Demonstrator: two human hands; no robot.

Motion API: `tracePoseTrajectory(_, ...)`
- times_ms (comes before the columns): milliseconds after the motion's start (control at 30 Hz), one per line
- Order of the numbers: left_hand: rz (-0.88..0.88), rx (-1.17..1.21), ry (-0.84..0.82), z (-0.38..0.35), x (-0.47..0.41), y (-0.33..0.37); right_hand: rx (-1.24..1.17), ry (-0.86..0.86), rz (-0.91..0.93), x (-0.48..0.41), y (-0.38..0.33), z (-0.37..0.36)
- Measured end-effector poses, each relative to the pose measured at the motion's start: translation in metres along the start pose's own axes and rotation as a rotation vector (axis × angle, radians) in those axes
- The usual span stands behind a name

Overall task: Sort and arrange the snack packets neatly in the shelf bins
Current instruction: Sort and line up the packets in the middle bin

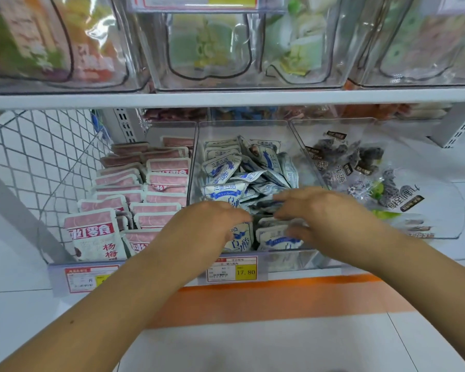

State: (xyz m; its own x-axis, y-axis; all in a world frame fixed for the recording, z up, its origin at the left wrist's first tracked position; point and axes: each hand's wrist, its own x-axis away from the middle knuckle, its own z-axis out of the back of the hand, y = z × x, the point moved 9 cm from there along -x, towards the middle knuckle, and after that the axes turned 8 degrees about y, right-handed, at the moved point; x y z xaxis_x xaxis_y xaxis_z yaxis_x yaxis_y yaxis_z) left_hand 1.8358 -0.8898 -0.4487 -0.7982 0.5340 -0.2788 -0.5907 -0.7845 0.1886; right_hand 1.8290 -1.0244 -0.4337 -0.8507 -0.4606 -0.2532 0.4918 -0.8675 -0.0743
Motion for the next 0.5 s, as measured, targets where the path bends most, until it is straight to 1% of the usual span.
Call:
tracePoseTrajectory(67, -0.020, 0.015, -0.005, -0.001, 0.002, 0.000, -0.001, -0.004, -0.013, -0.003, 0.005, 0.000)
tracePoseTrajectory(167, -0.064, 0.088, 0.012, 0.007, 0.005, 0.004, 0.075, -0.120, 0.004, -0.004, 0.001, -0.005)
tracePoseTrajectory(233, -0.057, 0.069, 0.139, 0.030, 0.007, -0.006, 0.021, -0.220, -0.015, -0.005, -0.003, -0.001)
tracePoseTrajectory(267, -0.034, 0.033, 0.232, 0.045, 0.008, -0.015, -0.033, -0.219, -0.035, -0.011, -0.007, 0.006)
tracePoseTrajectory(300, 0.006, 0.005, 0.300, 0.058, 0.010, -0.025, -0.087, -0.172, -0.055, -0.021, -0.010, 0.015)
tracePoseTrajectory(333, 0.054, -0.012, 0.322, 0.065, 0.012, -0.035, -0.129, -0.104, -0.070, -0.034, -0.010, 0.021)
tracePoseTrajectory(367, 0.100, -0.023, 0.302, 0.065, 0.014, -0.043, -0.158, -0.070, -0.085, -0.048, -0.009, 0.022)
tracePoseTrajectory(433, 0.188, 0.011, 0.187, 0.048, 0.019, -0.055, -0.210, -0.112, -0.116, -0.073, -0.013, 0.004)
tracePoseTrajectory(500, 0.236, 0.073, 0.118, 0.037, 0.020, -0.060, -0.224, -0.124, -0.108, -0.095, -0.019, -0.015)
